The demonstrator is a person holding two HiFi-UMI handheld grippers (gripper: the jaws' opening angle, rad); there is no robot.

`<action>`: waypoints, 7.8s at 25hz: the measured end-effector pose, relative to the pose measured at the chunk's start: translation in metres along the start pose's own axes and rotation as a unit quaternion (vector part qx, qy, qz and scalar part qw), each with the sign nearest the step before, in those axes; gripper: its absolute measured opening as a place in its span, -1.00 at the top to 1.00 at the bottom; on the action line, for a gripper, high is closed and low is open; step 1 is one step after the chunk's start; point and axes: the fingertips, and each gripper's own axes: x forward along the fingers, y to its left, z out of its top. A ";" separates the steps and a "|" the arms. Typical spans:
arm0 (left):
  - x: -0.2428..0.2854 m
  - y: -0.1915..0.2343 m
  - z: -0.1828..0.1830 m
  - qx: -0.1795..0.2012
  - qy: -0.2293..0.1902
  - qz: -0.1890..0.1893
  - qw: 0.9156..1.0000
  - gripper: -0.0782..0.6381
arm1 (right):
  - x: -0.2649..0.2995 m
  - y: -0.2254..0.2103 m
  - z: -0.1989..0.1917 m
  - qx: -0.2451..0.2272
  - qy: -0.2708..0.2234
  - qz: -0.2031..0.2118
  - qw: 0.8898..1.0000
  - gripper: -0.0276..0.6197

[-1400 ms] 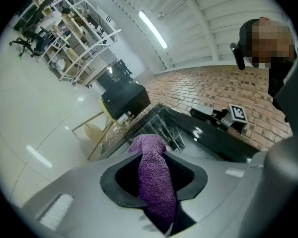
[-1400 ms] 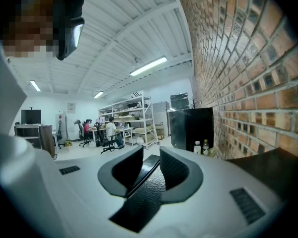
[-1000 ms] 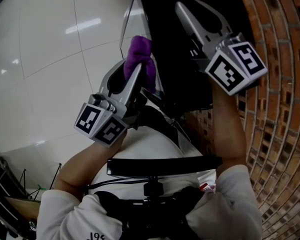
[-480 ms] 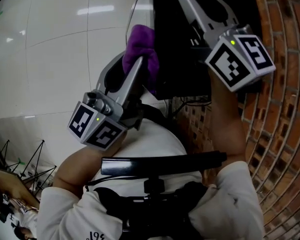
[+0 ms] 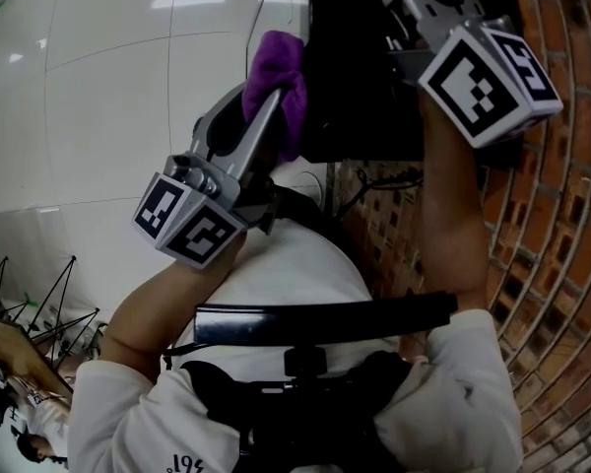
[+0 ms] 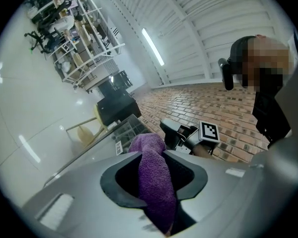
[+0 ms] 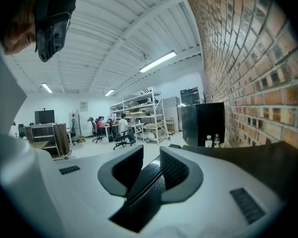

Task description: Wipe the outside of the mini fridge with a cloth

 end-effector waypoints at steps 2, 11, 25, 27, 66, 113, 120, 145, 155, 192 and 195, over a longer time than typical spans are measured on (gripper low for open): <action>-0.002 0.006 -0.005 0.001 0.001 0.002 1.000 0.48 | 0.000 0.000 0.000 0.000 -0.001 -0.002 1.000 0.63; 0.000 0.036 -0.029 0.014 0.006 0.016 1.000 0.48 | 0.000 -0.001 0.000 -0.002 0.000 -0.003 1.000 0.63; 0.005 0.100 -0.067 0.017 0.007 0.042 0.999 0.49 | 0.000 0.000 0.002 -0.005 -0.003 -0.001 1.000 0.63; 0.005 0.111 -0.075 0.019 0.009 0.047 0.999 0.49 | -0.001 -0.001 0.001 -0.004 -0.002 -0.001 1.000 0.63; -0.009 0.316 -0.225 0.036 0.187 0.197 0.962 0.48 | 0.001 0.000 0.000 -0.001 0.000 0.002 1.000 0.63; -0.033 0.210 -0.067 0.045 0.152 0.135 0.978 0.48 | 0.001 -0.006 -0.013 0.002 0.026 -0.005 1.000 0.63; -0.019 0.167 -0.019 0.070 0.150 0.081 0.983 0.48 | 0.002 -0.009 -0.012 -0.001 0.026 -0.013 1.000 0.63; 0.045 0.060 0.113 0.075 0.226 -0.113 0.965 0.49 | -0.026 -0.028 0.000 0.023 -0.014 -0.156 0.987 0.63; 0.090 0.000 0.129 0.162 0.264 -0.200 0.930 0.48 | -0.073 -0.030 0.010 0.031 -0.022 -0.214 0.976 0.63; 0.240 -0.089 -0.038 0.523 0.435 -0.296 0.670 0.40 | -0.142 -0.087 -0.018 0.071 -0.027 -0.270 0.960 0.63; 0.241 -0.090 -0.044 0.523 0.446 -0.325 0.650 0.33 | -0.152 -0.086 -0.017 0.072 -0.016 -0.321 0.944 0.62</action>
